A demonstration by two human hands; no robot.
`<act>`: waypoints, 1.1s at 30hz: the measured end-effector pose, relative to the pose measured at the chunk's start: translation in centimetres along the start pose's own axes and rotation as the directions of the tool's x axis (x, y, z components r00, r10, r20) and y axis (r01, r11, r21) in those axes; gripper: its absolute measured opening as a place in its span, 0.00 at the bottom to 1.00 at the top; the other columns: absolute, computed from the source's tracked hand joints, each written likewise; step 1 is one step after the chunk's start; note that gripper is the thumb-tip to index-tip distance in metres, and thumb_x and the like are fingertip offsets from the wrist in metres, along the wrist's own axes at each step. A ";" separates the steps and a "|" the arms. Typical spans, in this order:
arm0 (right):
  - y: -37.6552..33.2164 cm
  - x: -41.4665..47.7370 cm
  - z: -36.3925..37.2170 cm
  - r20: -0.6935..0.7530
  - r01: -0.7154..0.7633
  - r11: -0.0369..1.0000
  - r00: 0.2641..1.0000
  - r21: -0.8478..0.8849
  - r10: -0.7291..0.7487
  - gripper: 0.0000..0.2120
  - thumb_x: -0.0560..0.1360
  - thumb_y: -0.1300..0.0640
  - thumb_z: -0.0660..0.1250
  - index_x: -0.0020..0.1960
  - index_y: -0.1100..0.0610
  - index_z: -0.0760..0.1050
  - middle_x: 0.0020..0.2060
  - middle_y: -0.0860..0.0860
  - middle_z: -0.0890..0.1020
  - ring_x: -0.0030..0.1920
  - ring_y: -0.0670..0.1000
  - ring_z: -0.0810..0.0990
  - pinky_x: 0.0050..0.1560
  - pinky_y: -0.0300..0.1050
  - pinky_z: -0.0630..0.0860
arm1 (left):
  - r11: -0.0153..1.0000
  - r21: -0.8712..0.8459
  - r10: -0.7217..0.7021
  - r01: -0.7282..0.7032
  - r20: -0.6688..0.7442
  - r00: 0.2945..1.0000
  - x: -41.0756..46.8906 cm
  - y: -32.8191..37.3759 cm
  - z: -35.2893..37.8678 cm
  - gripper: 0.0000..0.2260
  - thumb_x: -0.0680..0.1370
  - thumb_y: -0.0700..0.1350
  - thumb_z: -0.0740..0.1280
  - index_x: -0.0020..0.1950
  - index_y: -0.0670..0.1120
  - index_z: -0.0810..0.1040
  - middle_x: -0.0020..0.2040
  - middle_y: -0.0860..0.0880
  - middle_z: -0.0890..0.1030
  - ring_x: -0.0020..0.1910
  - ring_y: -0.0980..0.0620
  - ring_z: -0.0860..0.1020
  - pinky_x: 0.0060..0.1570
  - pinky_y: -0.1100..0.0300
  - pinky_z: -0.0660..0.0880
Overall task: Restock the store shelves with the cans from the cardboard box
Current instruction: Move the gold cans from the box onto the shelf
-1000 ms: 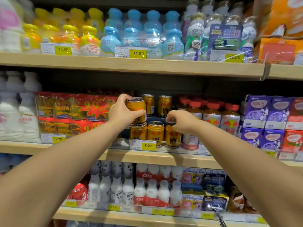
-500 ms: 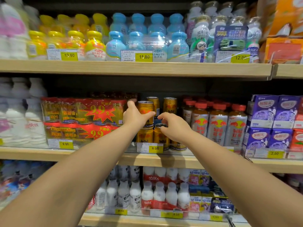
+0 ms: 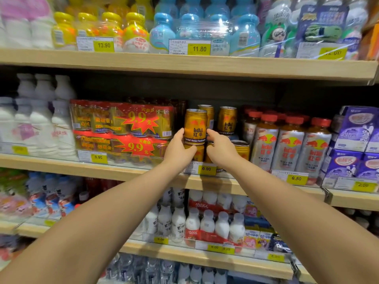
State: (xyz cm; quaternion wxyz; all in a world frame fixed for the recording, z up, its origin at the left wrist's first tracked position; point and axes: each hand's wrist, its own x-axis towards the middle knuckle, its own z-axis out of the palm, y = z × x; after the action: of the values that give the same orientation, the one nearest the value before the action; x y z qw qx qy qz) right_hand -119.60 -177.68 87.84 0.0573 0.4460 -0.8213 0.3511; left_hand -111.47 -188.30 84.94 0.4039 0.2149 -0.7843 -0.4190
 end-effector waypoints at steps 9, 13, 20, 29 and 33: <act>1.5 -2.9 1.8 -0.402 0.131 0.989 0.911 0.071 -0.092 0.10 0.72 0.59 0.63 0.53 0.50 0.73 0.47 0.46 0.76 0.52 0.51 0.74 0.51 0.48 0.71 | 0.996 0.046 0.089 -0.080 -0.235 0.968 -3.4 -1.3 -1.0 0.14 0.72 0.39 0.65 0.56 0.49 0.72 0.56 0.50 0.70 0.46 0.58 0.74 0.53 0.57 0.74; 4.3 -7.4 6.3 -0.431 0.181 0.973 0.896 0.146 -0.102 0.09 0.70 0.63 0.64 0.43 0.54 0.66 0.42 0.49 0.68 0.42 0.48 0.66 0.41 0.42 0.62 | 0.992 0.074 0.116 -0.103 -0.196 0.974 -7.9 -5.6 0.1 0.10 0.70 0.37 0.63 0.46 0.50 0.71 0.46 0.55 0.68 0.35 0.57 0.70 0.40 0.60 0.71; 9.6 -18.1 16.7 -0.303 0.087 0.988 0.952 0.128 -0.045 0.06 0.65 0.67 0.63 0.41 0.60 0.69 0.39 0.52 0.68 0.42 0.52 0.67 0.40 0.43 0.60 | 0.988 0.118 0.080 -0.103 0.187 0.979 -18.4 -15.7 4.3 0.09 0.68 0.40 0.64 0.45 0.52 0.70 0.44 0.50 0.70 0.39 0.56 0.70 0.37 0.61 0.67; 21.3 -38.1 30.2 0.128 -0.564 0.817 0.825 0.117 0.551 0.14 0.71 0.51 0.59 0.45 0.31 0.61 0.44 0.39 0.64 0.39 0.44 0.72 0.39 0.48 0.73 | 0.907 0.342 -0.407 0.246 0.559 0.722 -35.1 -35.2 7.6 0.13 0.71 0.36 0.67 0.53 0.47 0.75 0.50 0.52 0.71 0.41 0.55 0.74 0.42 0.72 0.68; 26.4 -44.7 35.6 0.142 -0.742 0.667 0.669 0.068 0.730 0.18 0.70 0.56 0.64 0.43 0.32 0.62 0.41 0.40 0.65 0.40 0.49 0.72 0.41 0.46 0.69 | 0.821 0.447 -0.569 0.356 0.581 0.582 -41.9 -43.4 10.3 0.14 0.71 0.39 0.68 0.56 0.46 0.75 0.53 0.48 0.75 0.50 0.50 0.75 0.50 0.63 0.71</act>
State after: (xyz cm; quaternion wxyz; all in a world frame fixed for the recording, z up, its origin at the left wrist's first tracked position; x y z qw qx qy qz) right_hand -105.63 -159.72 29.13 -0.1582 0.0965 -0.9104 0.3698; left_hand -95.62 -179.15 26.60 -0.0795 0.2962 -0.8424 -0.4430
